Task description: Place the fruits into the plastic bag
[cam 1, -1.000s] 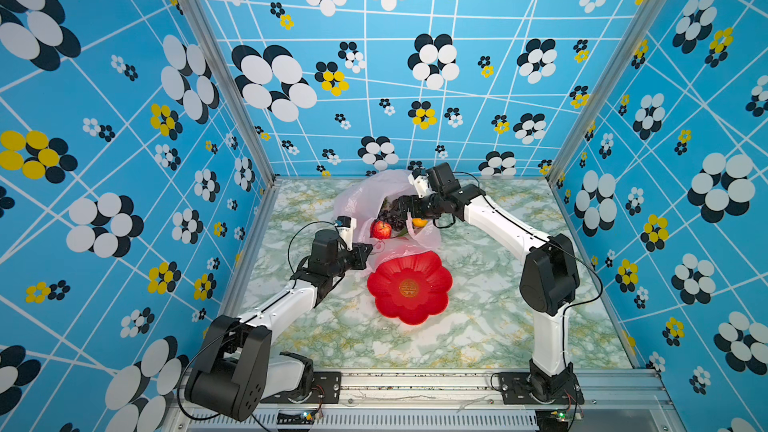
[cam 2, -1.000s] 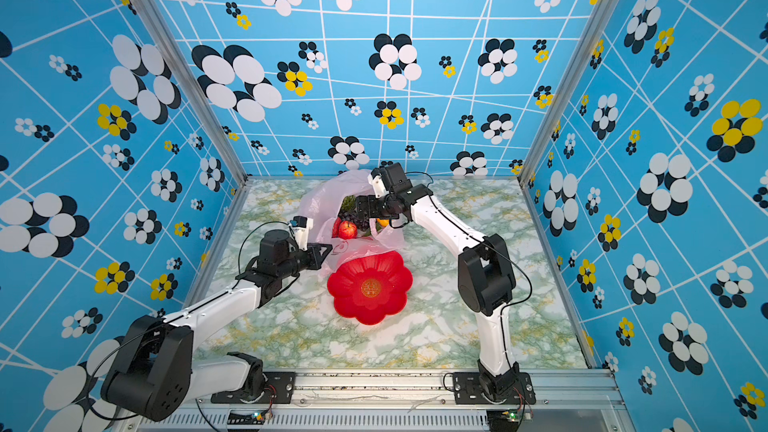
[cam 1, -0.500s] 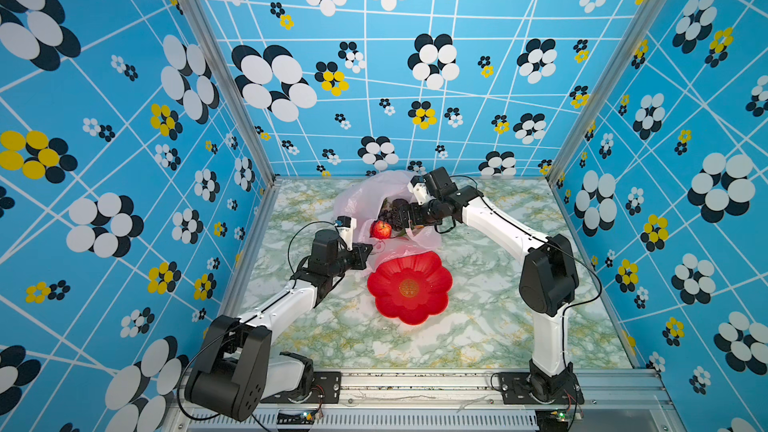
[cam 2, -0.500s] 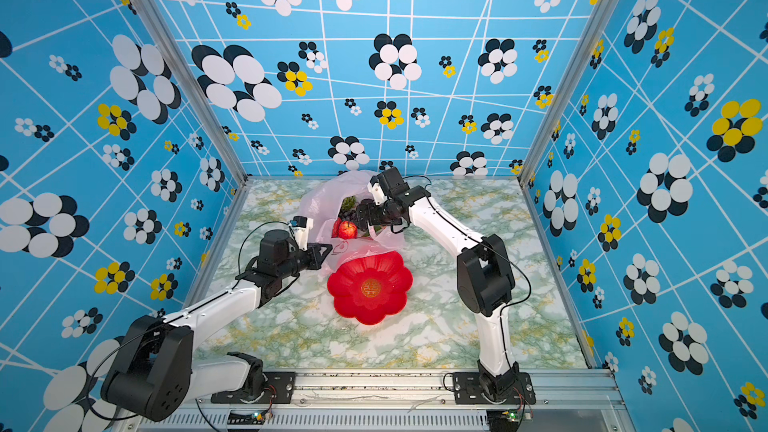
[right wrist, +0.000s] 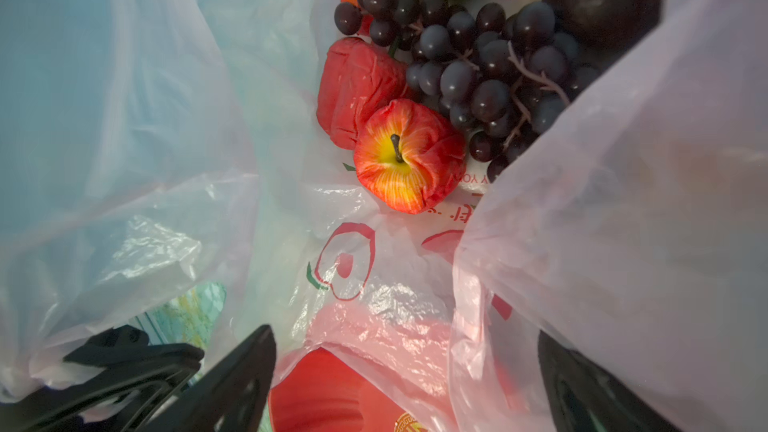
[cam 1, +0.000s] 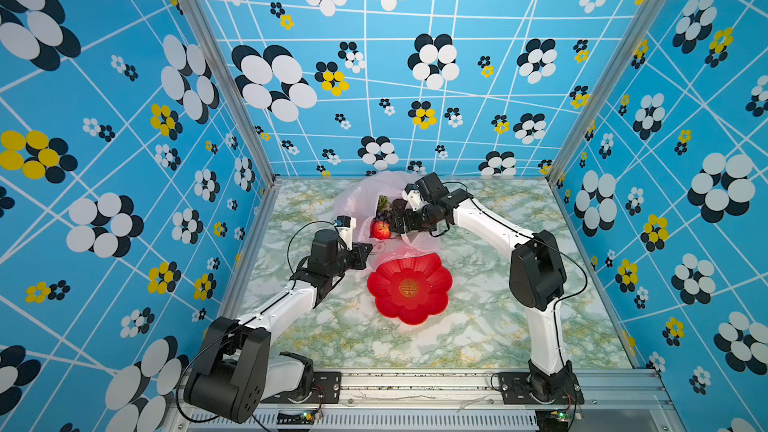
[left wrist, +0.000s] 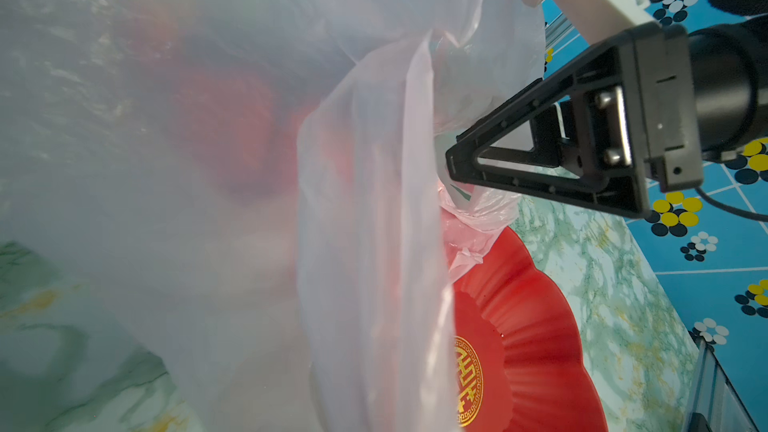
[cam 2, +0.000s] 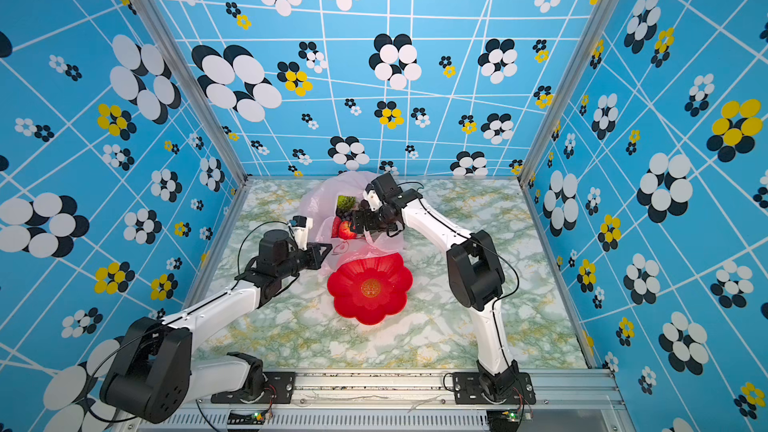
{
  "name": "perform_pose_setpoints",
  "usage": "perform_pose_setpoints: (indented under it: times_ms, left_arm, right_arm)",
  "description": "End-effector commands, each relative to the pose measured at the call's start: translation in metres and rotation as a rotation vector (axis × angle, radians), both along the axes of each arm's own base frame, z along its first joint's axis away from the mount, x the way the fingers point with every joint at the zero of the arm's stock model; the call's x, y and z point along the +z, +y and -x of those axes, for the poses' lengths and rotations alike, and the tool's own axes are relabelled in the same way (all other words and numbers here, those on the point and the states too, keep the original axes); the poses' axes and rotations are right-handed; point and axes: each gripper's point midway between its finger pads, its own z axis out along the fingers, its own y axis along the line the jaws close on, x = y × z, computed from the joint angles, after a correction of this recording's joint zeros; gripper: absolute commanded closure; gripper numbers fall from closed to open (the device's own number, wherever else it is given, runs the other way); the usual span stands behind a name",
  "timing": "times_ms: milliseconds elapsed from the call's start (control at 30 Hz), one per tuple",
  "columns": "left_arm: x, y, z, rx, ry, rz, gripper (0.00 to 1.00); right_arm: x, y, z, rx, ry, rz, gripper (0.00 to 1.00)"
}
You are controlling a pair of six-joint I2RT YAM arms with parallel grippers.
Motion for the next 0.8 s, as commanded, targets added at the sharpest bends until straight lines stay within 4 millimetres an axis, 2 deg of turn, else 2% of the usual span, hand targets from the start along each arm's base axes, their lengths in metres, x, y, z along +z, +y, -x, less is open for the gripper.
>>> perform_pose_setpoints:
  times_ms: [0, 67, 100, 167, 500, 567, 600, 633, 767]
  left_arm:
    - [0.006, 0.003, -0.002, 0.015, -0.017, 0.004, 1.0]
    - [0.006, 0.003, -0.002, 0.015, -0.018, 0.004, 1.0]
    - [0.006, 0.003, -0.001, 0.014, -0.019, 0.004, 1.0]
    - [0.006, 0.003, -0.002, 0.015, -0.02, 0.005, 1.0]
    - [0.006, 0.003, -0.001, 0.016, -0.019, 0.004, 1.0]
    - [0.005, 0.003, -0.001, 0.016, -0.018, 0.004, 1.0]
    - [0.006, 0.003, -0.001, 0.016, -0.02, 0.004, 1.0]
    - [0.006, 0.003, -0.001, 0.016, -0.02, 0.003, 1.0]
    - [0.006, 0.003, -0.002, 0.016, -0.019, 0.005, 1.0]
  right_arm:
    - [0.006, 0.019, 0.005, 0.029, 0.03, -0.057, 0.01]
    - [0.011, 0.025, 0.008, 0.041, 0.037, -0.081, 0.01]
    - [-0.003, 0.028, 0.008, 0.043, 0.067, -0.077, 0.01]
    - [-0.004, 0.035, 0.011, 0.052, 0.087, -0.104, 0.01]
    - [0.016, 0.054, 0.02, 0.087, 0.101, -0.2, 0.01]
    - [0.018, 0.05, 0.019, 0.073, 0.082, -0.171, 0.01]
    - [0.013, 0.042, 0.015, 0.052, 0.056, -0.113, 0.01]
    - [0.025, 0.033, 0.012, 0.039, -0.01, -0.056, 0.01]
    - [0.027, -0.002, -0.003, -0.02, -0.12, 0.198, 0.01]
